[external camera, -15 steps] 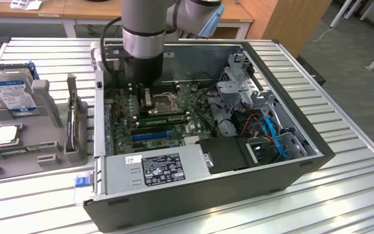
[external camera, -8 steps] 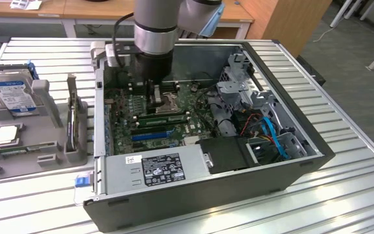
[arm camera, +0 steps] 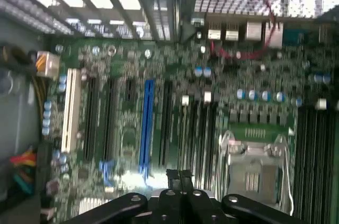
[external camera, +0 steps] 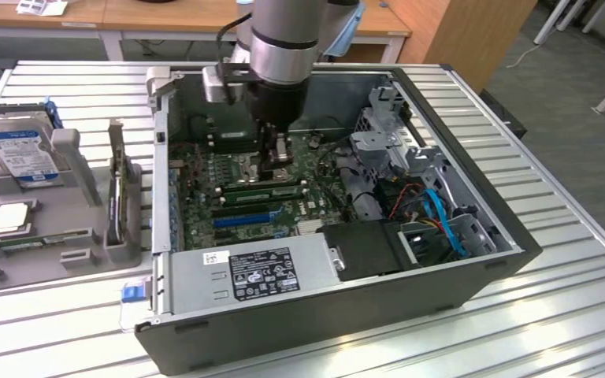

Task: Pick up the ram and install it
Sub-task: 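Press down the ram until it locks into place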

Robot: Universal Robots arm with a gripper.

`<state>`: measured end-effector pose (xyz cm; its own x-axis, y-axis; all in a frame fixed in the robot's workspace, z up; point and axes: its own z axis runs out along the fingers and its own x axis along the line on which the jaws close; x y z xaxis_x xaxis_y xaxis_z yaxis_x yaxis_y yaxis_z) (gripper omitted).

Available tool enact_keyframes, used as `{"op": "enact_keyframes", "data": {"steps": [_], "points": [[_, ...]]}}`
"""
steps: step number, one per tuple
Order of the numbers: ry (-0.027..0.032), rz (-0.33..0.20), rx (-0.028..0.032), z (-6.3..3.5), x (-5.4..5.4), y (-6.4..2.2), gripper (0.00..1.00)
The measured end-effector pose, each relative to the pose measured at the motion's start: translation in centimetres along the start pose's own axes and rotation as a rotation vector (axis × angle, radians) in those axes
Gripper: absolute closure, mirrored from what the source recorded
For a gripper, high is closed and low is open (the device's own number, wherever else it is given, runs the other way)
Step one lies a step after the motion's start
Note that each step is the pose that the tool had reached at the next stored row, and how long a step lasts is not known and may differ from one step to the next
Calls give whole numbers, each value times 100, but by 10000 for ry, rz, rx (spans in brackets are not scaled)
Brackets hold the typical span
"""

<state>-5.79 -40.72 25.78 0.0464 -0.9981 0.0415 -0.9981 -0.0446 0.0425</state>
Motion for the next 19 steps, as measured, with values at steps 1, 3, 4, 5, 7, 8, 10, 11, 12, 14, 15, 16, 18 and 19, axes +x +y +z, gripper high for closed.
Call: {"op": "enact_keyframes", "data": {"steps": [1, 3, 4, 5, 7, 8, 10, 11, 12, 14, 15, 16, 18, 19], "points": [[-2, -2, -15, -5, 2, -44, 89], [-4, -3, -52, -16, 7, -133, 89], [-3, -5, -79, -30, 9, -168, 89], [-5, -8, -119, -71, 12, -174, 89], [-7, -8, -132, -160, 15, -170, 89], [-7, -7, -134, -205, 17, -168, 89], [-9, -6, -135, -294, 20, -164, 89], [-8, -6, -136, -342, 22, -162, 89], [-8, -7, -137, -388, 24, -160, 89], [-8, -7, -141, -476, 28, -157, 89], [-9, -7, -142, -522, 30, -155, 89], [-9, -7, -144, -568, 32, -153, 89], [-9, -7, -146, -660, 35, -149, 89], [-8, -7, -147, -705, 37, -147, 89]]}}
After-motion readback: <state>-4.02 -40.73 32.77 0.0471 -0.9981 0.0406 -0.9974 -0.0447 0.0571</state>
